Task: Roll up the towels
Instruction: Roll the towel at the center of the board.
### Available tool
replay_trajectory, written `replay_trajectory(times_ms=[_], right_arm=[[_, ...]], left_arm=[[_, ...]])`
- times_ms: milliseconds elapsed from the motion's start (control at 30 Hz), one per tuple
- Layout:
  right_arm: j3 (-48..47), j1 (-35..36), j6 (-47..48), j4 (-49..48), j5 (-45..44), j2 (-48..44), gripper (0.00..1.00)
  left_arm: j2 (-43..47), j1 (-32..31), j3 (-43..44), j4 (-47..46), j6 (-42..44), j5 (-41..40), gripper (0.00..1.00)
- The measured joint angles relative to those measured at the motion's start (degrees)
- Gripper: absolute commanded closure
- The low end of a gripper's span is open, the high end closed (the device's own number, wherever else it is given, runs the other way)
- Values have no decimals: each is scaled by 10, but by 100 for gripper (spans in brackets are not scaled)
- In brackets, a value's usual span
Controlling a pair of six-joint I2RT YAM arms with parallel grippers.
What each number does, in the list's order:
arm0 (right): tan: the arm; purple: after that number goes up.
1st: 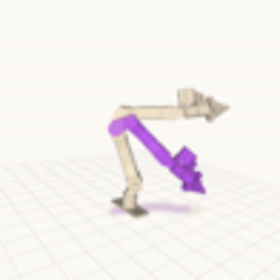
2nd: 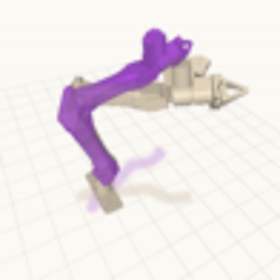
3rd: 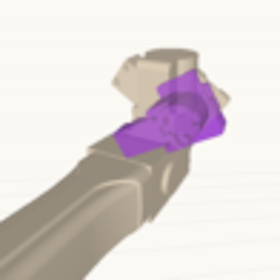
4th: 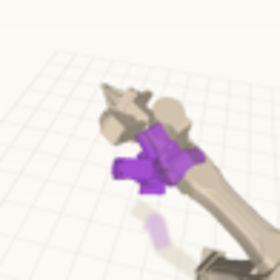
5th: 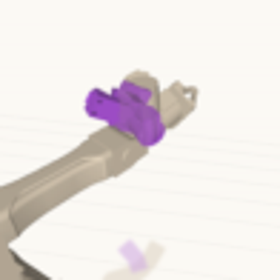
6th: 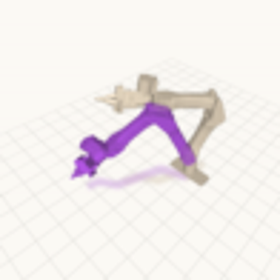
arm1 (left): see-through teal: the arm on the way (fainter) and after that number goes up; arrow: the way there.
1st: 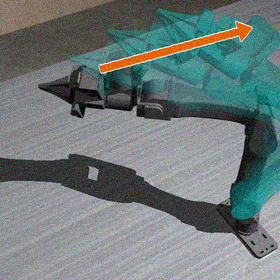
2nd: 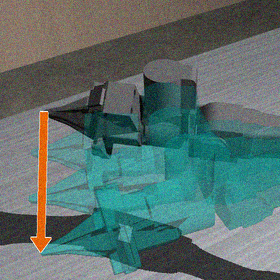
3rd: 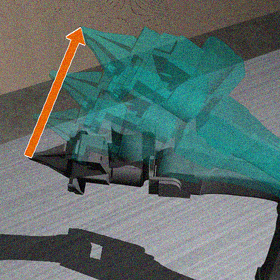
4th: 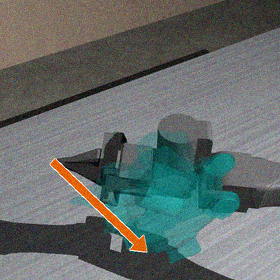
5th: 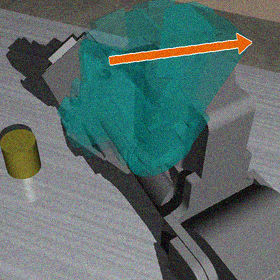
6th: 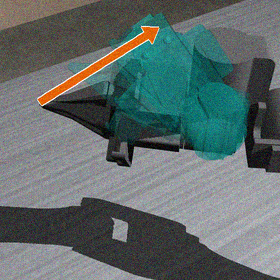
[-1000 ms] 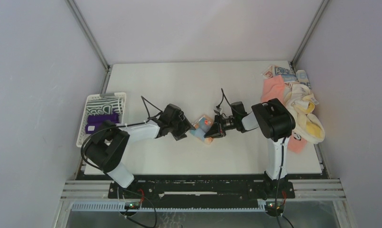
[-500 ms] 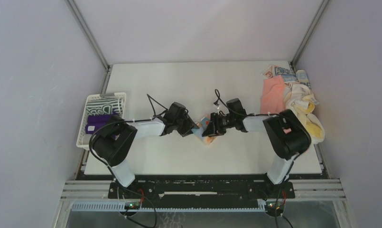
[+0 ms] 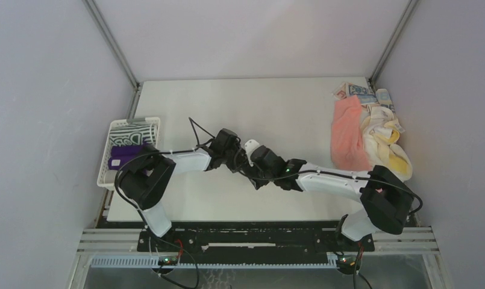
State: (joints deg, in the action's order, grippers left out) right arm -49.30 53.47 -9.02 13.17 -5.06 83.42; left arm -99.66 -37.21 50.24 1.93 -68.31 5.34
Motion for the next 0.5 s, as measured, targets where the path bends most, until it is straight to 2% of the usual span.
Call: replay_trajectory(times_ms=[233, 500], right_arm=[[-36, 55, 51, 20, -151, 85, 48], [-50, 86, 83, 30, -243, 158, 54]], left_arm=[[-2, -1, 4, 4, 4, 1, 50], [-9, -1, 16, 14, 6, 8, 50]])
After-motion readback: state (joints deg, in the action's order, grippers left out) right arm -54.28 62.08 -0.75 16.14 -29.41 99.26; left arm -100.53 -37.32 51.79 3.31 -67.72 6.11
